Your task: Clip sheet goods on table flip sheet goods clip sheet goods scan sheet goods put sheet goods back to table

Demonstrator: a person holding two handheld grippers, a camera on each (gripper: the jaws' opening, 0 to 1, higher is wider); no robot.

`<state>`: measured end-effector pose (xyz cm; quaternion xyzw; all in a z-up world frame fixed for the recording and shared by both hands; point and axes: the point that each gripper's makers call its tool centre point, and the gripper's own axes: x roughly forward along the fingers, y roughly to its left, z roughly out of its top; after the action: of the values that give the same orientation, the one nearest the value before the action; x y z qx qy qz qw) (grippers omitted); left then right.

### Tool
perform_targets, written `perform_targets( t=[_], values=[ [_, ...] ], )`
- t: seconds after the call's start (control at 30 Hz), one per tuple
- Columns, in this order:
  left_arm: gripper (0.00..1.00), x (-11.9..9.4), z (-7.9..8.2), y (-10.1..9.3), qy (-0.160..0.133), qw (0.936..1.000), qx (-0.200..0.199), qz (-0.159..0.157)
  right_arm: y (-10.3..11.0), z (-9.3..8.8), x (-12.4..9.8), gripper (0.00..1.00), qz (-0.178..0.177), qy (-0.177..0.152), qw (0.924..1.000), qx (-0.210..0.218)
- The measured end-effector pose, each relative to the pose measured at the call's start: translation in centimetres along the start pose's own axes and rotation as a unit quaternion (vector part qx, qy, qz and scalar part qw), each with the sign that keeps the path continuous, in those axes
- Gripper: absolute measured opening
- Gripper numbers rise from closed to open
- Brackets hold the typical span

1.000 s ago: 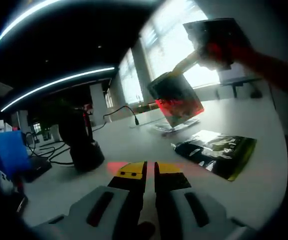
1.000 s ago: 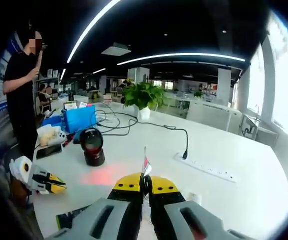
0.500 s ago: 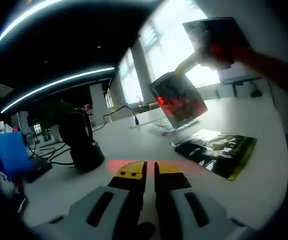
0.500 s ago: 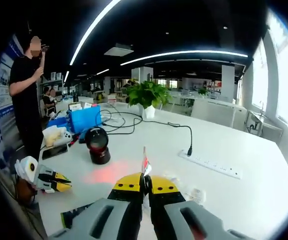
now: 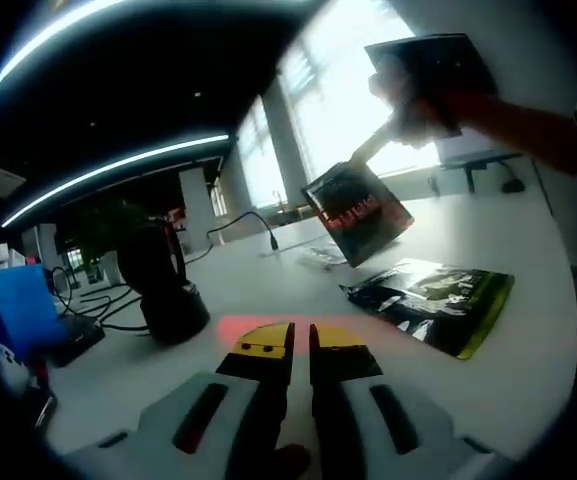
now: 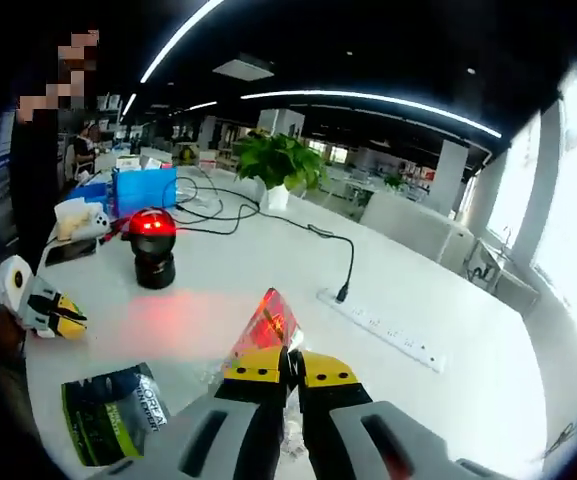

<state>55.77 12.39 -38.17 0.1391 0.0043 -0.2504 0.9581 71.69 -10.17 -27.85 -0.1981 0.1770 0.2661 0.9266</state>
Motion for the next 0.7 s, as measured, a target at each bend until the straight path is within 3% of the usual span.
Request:
perform_targets(
  t=[0.2, 0.7],
  values=[
    [0.00, 0.0, 0.0, 0.0, -0.001, 1.0000, 0.001, -0.001, -1.1, -0.8, 1.8, 0.01, -0.017, 0.020, 0.9992, -0.031],
    [0.00, -0.1, 0.1, -0.1, -0.001, 1.0000, 0.003, -0.002, -3.4, -3.2, 6.0, 0.01, -0.035, 0.058, 0.9969, -0.041]
  ],
)
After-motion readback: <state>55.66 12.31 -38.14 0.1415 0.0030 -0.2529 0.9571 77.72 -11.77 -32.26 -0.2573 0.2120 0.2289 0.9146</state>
